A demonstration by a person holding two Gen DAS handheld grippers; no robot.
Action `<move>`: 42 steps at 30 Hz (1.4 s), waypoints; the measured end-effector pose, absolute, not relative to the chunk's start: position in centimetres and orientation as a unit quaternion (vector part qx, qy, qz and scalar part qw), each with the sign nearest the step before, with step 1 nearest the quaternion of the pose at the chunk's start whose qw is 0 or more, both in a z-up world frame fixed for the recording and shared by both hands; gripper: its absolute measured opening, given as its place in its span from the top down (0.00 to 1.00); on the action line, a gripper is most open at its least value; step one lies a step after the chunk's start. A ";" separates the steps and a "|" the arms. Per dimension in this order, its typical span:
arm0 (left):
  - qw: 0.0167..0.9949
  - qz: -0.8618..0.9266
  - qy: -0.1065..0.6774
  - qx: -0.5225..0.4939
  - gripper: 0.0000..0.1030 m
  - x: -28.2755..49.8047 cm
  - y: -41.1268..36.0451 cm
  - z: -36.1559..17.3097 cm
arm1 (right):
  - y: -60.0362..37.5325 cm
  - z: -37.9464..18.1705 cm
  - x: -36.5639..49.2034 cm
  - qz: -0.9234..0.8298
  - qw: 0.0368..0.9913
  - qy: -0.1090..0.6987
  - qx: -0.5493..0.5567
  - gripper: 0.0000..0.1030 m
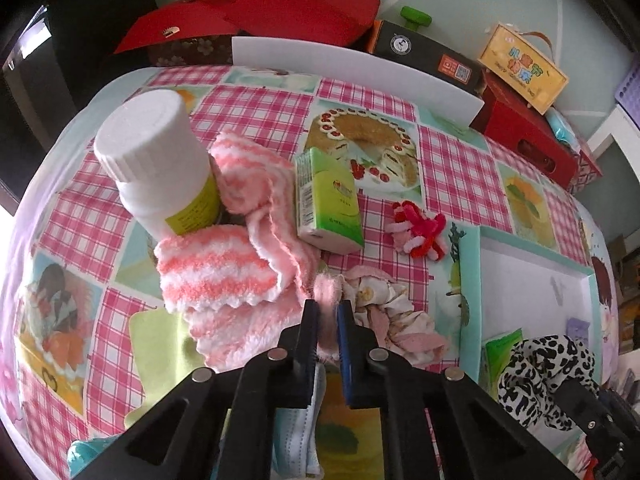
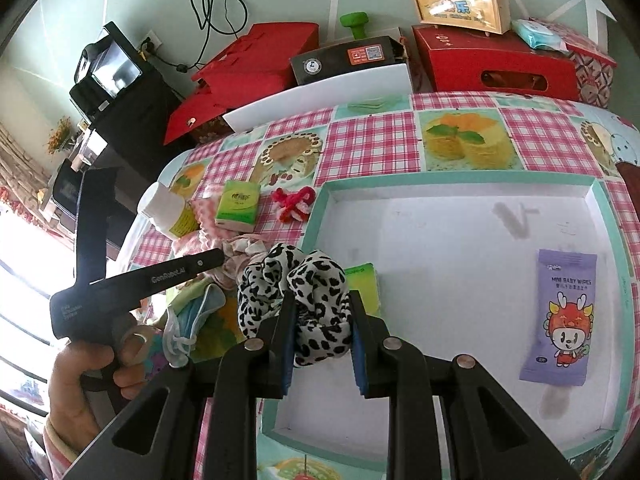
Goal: Organize soft objects
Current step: 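Carry the scrunchie to the tray with the right tool while the left tool grasps the pink cloth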
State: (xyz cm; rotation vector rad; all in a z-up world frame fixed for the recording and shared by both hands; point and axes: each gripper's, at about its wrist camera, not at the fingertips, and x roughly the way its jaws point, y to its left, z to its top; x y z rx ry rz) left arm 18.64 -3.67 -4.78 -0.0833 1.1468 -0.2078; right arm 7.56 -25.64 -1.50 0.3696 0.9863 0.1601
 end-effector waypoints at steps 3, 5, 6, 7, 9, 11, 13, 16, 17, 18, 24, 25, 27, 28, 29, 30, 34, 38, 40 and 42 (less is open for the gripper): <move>0.836 -0.102 0.538 -0.041 0.90 18.6 -3.6 -4.6 | -25.7 -1.6 7.6 0.075 0.861 0.471 0.177 0.76; 0.836 -0.105 0.536 -0.045 0.90 18.5 -3.6 -4.3 | -25.7 -1.6 7.6 0.074 0.861 0.471 0.178 0.76; 0.837 -0.107 0.534 -0.047 0.90 18.4 -3.6 -4.2 | -25.7 -1.6 7.6 0.073 0.861 0.471 0.178 0.76; 0.838 -0.110 0.532 -0.049 0.90 18.3 -3.5 -3.9 | -25.7 -1.6 7.5 0.073 0.861 0.470 0.178 0.76; 0.842 -0.114 0.524 -0.051 0.90 18.1 -3.5 -3.3 | -25.7 -1.5 7.5 0.074 0.862 0.468 0.180 0.76; 0.846 -0.117 0.517 -0.052 0.90 17.9 -3.4 -2.8 | -25.8 -1.4 7.4 0.072 0.864 0.465 0.181 0.76; 0.849 -0.118 0.511 -0.053 0.90 17.7 -3.4 -2.3 | -25.9 -1.3 7.3 0.070 0.864 0.463 0.182 0.76; 0.852 -0.121 0.506 -0.057 0.90 17.5 -3.2 -1.8 | -26.0 -1.2 7.2 0.069 0.865 0.462 0.182 0.76; 0.853 -0.123 0.503 -0.060 0.90 17.5 -3.1 -1.6 | -26.0 -1.2 7.2 0.069 0.866 0.461 0.182 0.76; 0.854 -0.125 0.501 -0.062 0.90 17.4 -3.0 -1.4 | -26.0 -1.1 7.1 0.069 0.866 0.460 0.182 0.76; 0.866 -0.132 0.477 -0.069 0.90 16.7 -2.7 0.3 | -25.9 -0.8 7.0 0.071 0.868 0.456 0.180 0.76; 0.869 -0.135 0.471 -0.070 0.90 16.5 -2.7 0.7 | -25.9 -0.8 7.0 0.071 0.869 0.456 0.180 0.76; 0.874 -0.138 0.460 -0.070 0.90 16.2 -2.7 1.3 | -26.0 -0.9 7.0 0.070 0.869 0.457 0.179 0.76; 0.876 -0.139 0.456 -0.070 0.90 16.1 -2.8 1.6 | -26.0 -0.8 7.0 0.069 0.869 0.456 0.179 0.76; 0.878 -0.142 0.451 -0.070 0.90 15.9 -2.9 1.9 | -26.0 -0.8 6.9 0.069 0.869 0.455 0.181 0.76; 0.881 -0.146 0.444 -0.069 0.90 15.6 -3.0 2.4 | -26.1 -0.7 6.9 0.068 0.870 0.453 0.182 0.76; 0.892 -0.166 0.416 -0.065 0.90 14.5 -3.5 4.3 | -26.6 0.4 6.4 0.059 0.882 0.431 0.179 0.76; 0.900 -0.188 0.390 -0.055 0.90 13.5 -4.5 5.9 | -27.9 1.0 6.1 0.037 0.890 0.417 0.179 0.76; 0.902 -0.199 0.380 -0.049 0.90 13.2 -5.3 6.4 | -28.8 1.2 5.9 0.020 0.892 0.414 0.183 0.76; 0.902 -0.208 0.375 -0.043 0.90 12.9 -5.9 6.6 | -30.0 1.3 5.7 0.003 0.893 0.408 0.189 0.76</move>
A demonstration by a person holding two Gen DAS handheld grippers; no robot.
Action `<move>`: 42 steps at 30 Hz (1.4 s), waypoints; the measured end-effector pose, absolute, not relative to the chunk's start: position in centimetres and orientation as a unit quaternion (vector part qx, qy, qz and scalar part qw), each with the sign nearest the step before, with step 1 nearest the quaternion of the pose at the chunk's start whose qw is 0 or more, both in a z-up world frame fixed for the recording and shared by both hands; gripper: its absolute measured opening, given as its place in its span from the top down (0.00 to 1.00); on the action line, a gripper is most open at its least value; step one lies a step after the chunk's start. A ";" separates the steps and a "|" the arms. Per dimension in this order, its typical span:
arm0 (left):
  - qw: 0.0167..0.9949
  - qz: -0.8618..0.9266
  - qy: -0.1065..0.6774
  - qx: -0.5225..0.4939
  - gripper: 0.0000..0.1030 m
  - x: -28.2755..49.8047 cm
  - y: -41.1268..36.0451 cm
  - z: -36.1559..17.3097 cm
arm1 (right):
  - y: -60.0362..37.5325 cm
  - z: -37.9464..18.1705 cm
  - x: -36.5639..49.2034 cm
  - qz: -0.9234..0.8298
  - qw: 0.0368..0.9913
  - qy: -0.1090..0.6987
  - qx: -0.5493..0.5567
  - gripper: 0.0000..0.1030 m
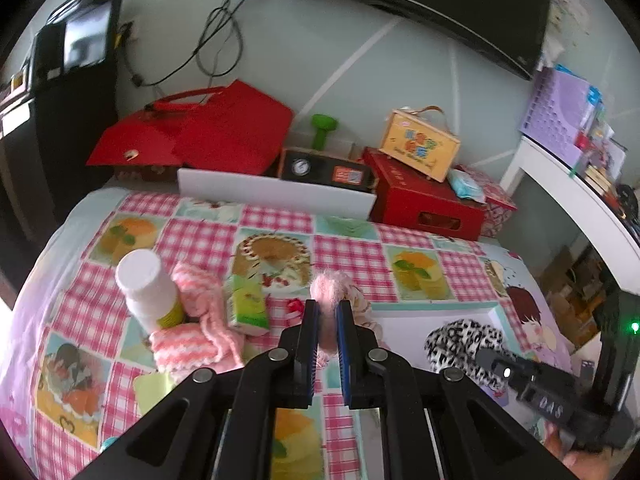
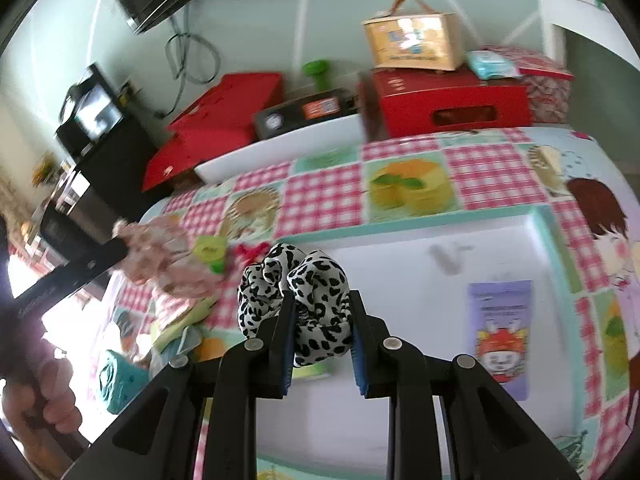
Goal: Organize soft objects
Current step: 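Carry the scrunchie to the tray with the right tool while the left tool grasps the pink cloth, then lower the scrunchie onto the wipes pack while the left tool drops the pink cloth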
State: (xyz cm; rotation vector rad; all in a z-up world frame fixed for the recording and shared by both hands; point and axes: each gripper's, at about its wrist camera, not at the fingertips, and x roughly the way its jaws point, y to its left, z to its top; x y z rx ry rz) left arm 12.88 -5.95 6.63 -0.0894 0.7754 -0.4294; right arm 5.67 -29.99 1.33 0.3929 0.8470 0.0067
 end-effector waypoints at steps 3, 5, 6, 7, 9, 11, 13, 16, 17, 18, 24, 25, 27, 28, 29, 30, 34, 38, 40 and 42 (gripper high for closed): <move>0.896 -0.229 0.377 -0.044 0.90 12.6 -7.3 6.6 | -31.9 1.6 5.2 -0.028 0.894 0.399 0.201 0.76; 0.891 -0.244 0.381 -0.041 0.90 12.3 -8.4 6.5 | -33.2 1.6 4.9 -0.054 0.893 0.397 0.206 0.75; 0.889 -0.249 0.382 -0.039 0.90 12.2 -8.9 6.3 | -33.8 1.5 4.8 -0.068 0.891 0.398 0.209 0.75; 0.886 -0.257 0.384 -0.035 0.90 12.0 -9.8 6.1 | -34.5 1.3 4.7 -0.084 0.888 0.401 0.209 0.75; 0.882 -0.267 0.387 -0.027 0.90 11.7 -11.2 5.7 | -35.6 0.8 4.7 -0.113 0.884 0.406 0.204 0.75; 0.878 -0.280 0.389 -0.019 0.90 11.4 -12.7 5.3 | -36.4 0.5 4.6 -0.134 0.881 0.410 0.196 0.75; 0.874 -0.292 0.390 -0.016 0.90 11.2 -13.9 4.8 | -37.1 0.1 4.6 -0.149 0.879 0.412 0.189 0.75; 0.864 -0.303 0.400 -0.026 0.90 11.2 -15.2 3.6 | -37.8 -0.4 4.7 -0.163 0.878 0.412 0.183 0.75; 0.859 -0.307 0.408 -0.033 0.90 11.3 -15.6 3.1 | -37.9 -0.5 4.7 -0.166 0.877 0.412 0.182 0.75; 0.853 -0.311 0.417 -0.041 0.90 11.5 -16.0 2.4 | -38.1 -0.7 4.9 -0.168 0.877 0.412 0.181 0.75; 0.845 -0.308 0.436 -0.039 0.90 11.9 -17.5 0.0 | -39.4 -2.6 5.8 -0.162 0.868 0.422 0.206 0.74; 0.844 -0.306 0.439 -0.037 0.90 12.0 -17.6 -0.4 | -39.5 -2.9 5.9 -0.162 0.866 0.424 0.210 0.74; 0.845 -0.296 0.444 -0.027 0.90 12.3 -17.7 -1.1 | -39.8 -3.6 6.3 -0.163 0.861 0.431 0.215 0.74; 0.846 -0.290 0.447 -0.022 0.90 12.4 -17.8 -1.5 | -39.9 -4.0 6.4 -0.164 0.858 0.436 0.217 0.74; 0.844 -0.287 0.452 -0.018 0.90 12.6 -17.8 -1.9 | -40.0 -4.4 6.6 -0.164 0.855 0.441 0.218 0.74; 0.841 -0.285 0.459 -0.015 0.90 12.8 -17.9 -2.3 | -40.0 -4.7 6.7 -0.164 0.853 0.445 0.218 0.74; 0.835 -0.267 0.481 0.004 0.89 13.2 -18.0 -3.7 | -39.8 -5.0 6.8 -0.166 0.852 0.450 0.209 0.74; 0.831 -0.262 0.490 0.010 0.85 13.3 -18.1 -4.0 | -39.8 -5.1 6.9 -0.166 0.850 0.454 0.208 0.72; 0.830 -0.262 0.492 0.015 0.78 13.2 -18.2 -3.9 | -39.8 -5.2 7.0 -0.167 0.847 0.460 0.207 0.67; 0.832 -0.260 0.489 0.020 0.65 13.0 -18.3 -3.7 | -39.7 -5.2 7.1 -0.170 0.845 0.466 0.199 0.60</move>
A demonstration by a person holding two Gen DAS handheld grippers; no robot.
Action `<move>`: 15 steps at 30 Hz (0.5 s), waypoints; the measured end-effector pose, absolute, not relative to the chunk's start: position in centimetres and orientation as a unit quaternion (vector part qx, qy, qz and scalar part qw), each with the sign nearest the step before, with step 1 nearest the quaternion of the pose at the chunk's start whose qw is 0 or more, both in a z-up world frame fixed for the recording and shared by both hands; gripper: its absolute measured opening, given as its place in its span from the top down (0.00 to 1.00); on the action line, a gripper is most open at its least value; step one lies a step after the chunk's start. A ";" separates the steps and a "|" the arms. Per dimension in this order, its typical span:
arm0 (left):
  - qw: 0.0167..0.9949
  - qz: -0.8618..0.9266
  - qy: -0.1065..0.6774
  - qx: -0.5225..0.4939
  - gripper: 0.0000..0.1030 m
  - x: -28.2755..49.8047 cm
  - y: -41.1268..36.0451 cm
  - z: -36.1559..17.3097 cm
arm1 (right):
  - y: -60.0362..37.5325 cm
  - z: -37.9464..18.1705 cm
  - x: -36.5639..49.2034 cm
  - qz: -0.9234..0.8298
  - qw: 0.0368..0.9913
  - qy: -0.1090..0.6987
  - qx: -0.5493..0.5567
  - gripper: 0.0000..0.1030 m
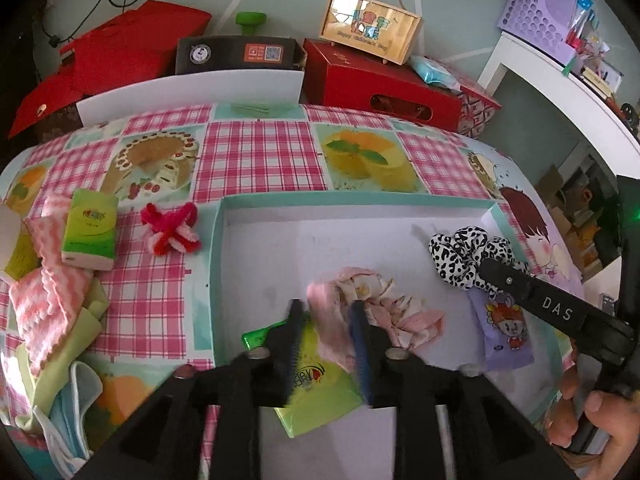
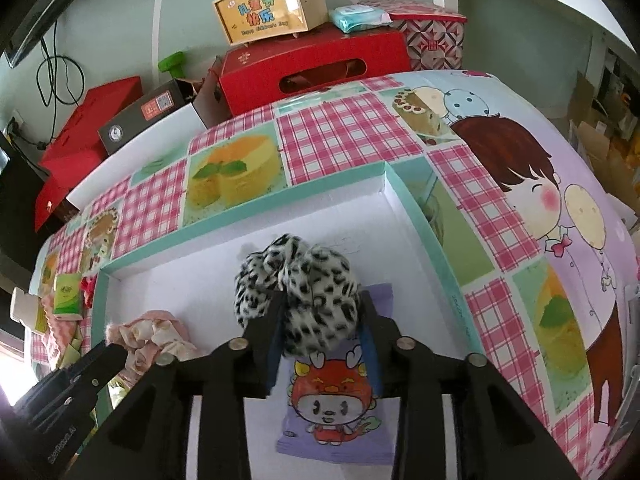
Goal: Organize soft objects
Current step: 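Lower the scrunchie onto the wipes pack while the left tool drops the pink cloth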
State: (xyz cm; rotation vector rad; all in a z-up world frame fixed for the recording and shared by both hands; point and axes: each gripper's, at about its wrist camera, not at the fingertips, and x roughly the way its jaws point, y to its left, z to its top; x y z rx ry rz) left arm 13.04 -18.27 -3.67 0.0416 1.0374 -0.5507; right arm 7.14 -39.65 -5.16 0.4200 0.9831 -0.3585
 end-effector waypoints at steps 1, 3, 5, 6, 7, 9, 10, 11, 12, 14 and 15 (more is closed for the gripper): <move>0.834 -0.259 0.488 0.022 0.57 13.0 -18.3 -3.5 | -39.5 -5.1 7.2 -0.172 0.845 0.468 0.194 0.58; 0.835 -0.254 0.488 0.024 0.54 13.1 -18.3 -3.3 | -39.1 -4.9 7.4 -0.173 0.846 0.472 0.178 0.56; 0.835 -0.250 0.490 0.023 0.50 13.2 -18.1 -3.0 | -38.7 -4.6 7.5 -0.174 0.847 0.475 0.165 0.56; 0.836 -0.247 0.489 0.023 0.47 13.3 -17.9 -2.9 | -38.4 -4.4 7.5 -0.176 0.848 0.475 0.156 0.55; 0.838 -0.243 0.488 0.024 0.42 13.3 -17.8 -2.7 | -38.3 -4.2 7.5 -0.178 0.848 0.476 0.149 0.55; 0.843 -0.240 0.481 0.024 0.39 13.2 -17.4 -2.1 | -37.9 -3.8 7.5 -0.183 0.849 0.477 0.136 0.47; 0.846 -0.238 0.476 0.025 0.38 13.2 -17.1 -1.8 | -37.8 -3.6 7.4 -0.184 0.849 0.476 0.133 0.45; 0.849 -0.236 0.473 0.025 0.34 13.1 -17.0 -1.6 | -37.7 -3.4 7.3 -0.185 0.850 0.475 0.132 0.42; 0.851 -0.233 0.470 0.025 0.31 13.1 -16.8 -1.4 | -37.6 -3.2 7.2 -0.186 0.851 0.474 0.130 0.41; 0.857 -0.223 0.463 0.025 0.21 13.2 -16.4 -1.0 | -37.5 -2.9 7.1 -0.188 0.851 0.473 0.128 0.38; 0.860 -0.215 0.461 0.025 0.19 13.4 -16.1 -0.9 | -37.5 -2.8 7.1 -0.189 0.850 0.474 0.127 0.36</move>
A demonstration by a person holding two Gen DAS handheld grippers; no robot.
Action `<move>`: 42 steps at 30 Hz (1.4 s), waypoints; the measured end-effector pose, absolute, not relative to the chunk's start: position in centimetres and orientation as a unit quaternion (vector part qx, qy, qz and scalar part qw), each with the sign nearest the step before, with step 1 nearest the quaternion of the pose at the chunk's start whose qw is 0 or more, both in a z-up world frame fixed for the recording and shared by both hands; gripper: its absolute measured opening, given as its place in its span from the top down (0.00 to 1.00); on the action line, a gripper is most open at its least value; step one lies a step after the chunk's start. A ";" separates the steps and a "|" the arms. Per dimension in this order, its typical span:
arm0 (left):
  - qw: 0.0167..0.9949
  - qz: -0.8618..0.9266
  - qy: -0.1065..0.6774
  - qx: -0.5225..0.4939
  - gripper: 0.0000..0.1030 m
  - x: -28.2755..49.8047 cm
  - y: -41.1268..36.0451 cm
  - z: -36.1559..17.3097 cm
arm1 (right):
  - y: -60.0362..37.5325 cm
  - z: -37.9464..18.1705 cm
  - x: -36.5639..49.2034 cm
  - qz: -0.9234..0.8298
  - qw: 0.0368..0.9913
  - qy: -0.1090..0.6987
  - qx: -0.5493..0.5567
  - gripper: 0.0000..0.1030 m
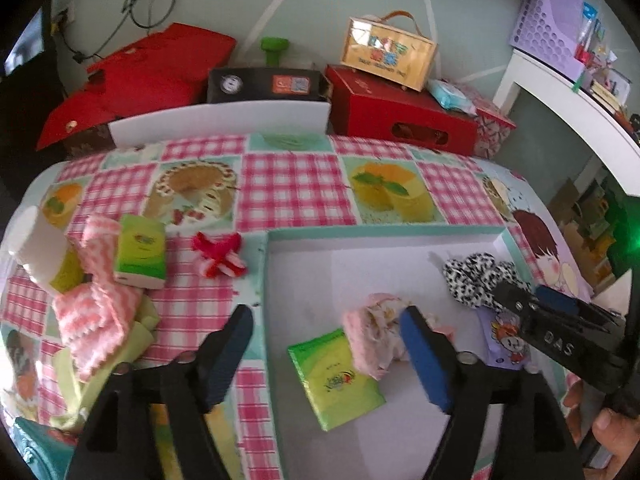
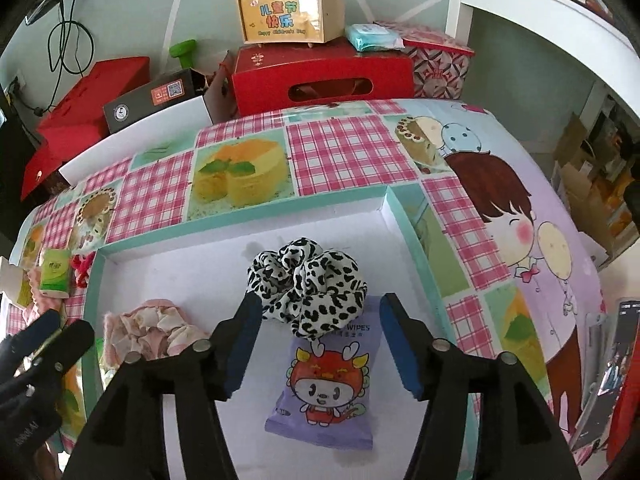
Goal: Organize soft objects
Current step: 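Lower the scrunchie onto the wipes pack while the left tool drops the pink cloth, then move both open tools from the tray back to the pile of soft items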
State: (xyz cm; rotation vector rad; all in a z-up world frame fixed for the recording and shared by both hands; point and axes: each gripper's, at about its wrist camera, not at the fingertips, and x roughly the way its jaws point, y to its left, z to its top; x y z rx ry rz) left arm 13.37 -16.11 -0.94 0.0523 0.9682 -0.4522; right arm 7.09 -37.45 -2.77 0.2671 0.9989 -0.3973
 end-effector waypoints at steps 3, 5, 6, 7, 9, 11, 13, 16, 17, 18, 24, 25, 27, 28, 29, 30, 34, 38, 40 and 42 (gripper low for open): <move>0.870 -0.189 0.455 0.025 0.12 13.9 -15.2 -0.8 | -37.1 -2.6 7.0 -0.187 0.850 0.478 0.122 0.31; 0.875 -0.174 0.451 0.021 0.00 14.1 -14.5 -0.8 | -36.9 -2.5 6.9 -0.183 0.851 0.477 0.121 0.22; 0.877 -0.168 0.450 0.016 0.00 14.2 -14.2 -0.7 | -36.8 -2.4 6.8 -0.180 0.853 0.474 0.121 0.17; 0.878 -0.164 0.449 0.010 0.00 14.4 -13.7 -0.7 | -36.7 -2.3 6.8 -0.178 0.855 0.472 0.122 0.15; 0.879 -0.157 0.451 0.000 0.00 14.6 -12.9 -0.6 | -36.5 -2.1 6.7 -0.175 0.858 0.467 0.124 0.13; 0.879 -0.152 0.452 -0.007 0.00 14.7 -12.4 -0.6 | -36.3 -2.0 6.7 -0.171 0.861 0.463 0.124 0.12; 0.880 -0.145 0.452 -0.012 0.00 14.8 -11.9 -0.6 | -36.2 -2.0 6.7 -0.171 0.861 0.462 0.123 0.12; 0.880 -0.140 0.453 -0.020 0.00 15.0 -11.3 -0.6 | -36.1 -2.0 6.7 -0.170 0.862 0.461 0.125 0.12; 0.880 -0.139 0.454 -0.023 0.00 15.0 -11.1 -0.6 | -36.1 -2.0 6.7 -0.170 0.862 0.461 0.126 0.12; 0.879 -0.138 0.455 -0.025 0.00 15.1 -10.9 -0.6 | -36.1 -2.0 6.8 -0.171 0.860 0.463 0.128 0.12; 0.879 -0.121 0.460 -0.039 0.00 15.4 -9.3 -0.4 | -35.5 -2.4 7.1 -0.149 0.855 0.476 0.139 0.12; 0.879 -0.119 0.461 -0.042 0.00 15.4 -8.9 -0.3 | -35.3 -2.3 7.1 -0.146 0.856 0.476 0.138 0.12; 0.878 -0.110 0.464 -0.044 0.00 15.5 -8.1 -0.1 | -34.8 -2.2 7.1 -0.145 0.857 0.477 0.129 0.12; 0.878 -0.100 0.467 -0.041 0.00 15.6 -7.6 0.0 | -34.6 -2.1 7.2 -0.145 0.858 0.476 0.125 0.12; 0.878 -0.091 0.468 -0.037 0.00 15.6 -7.1 0.1 | -34.2 -1.9 7.1 -0.145 0.860 0.474 0.121 0.12; 0.879 -0.082 0.469 -0.034 0.00 15.7 -6.6 0.1 | -34.0 -1.8 7.1 -0.144 0.861 0.473 0.119 0.12; 0.882 -0.039 0.469 -0.031 0.00 15.8 -3.6 0.6 | -32.4 -1.3 7.4 -0.127 0.866 0.471 0.111 0.12; 0.884 0.001 0.467 -0.026 0.00 15.8 -0.6 1.1 | -30.4 -1.2 7.6 -0.105 0.870 0.473 0.094 0.12; 0.885 0.021 0.465 -0.027 0.00 15.8 1.1 1.2 | -29.3 -1.2 7.8 -0.095 0.871 0.474 0.087 0.12; 0.884 0.036 0.464 -0.032 0.00 15.9 2.5 1.3 | -28.1 -1.3 8.0 -0.081 0.872 0.477 0.080 0.12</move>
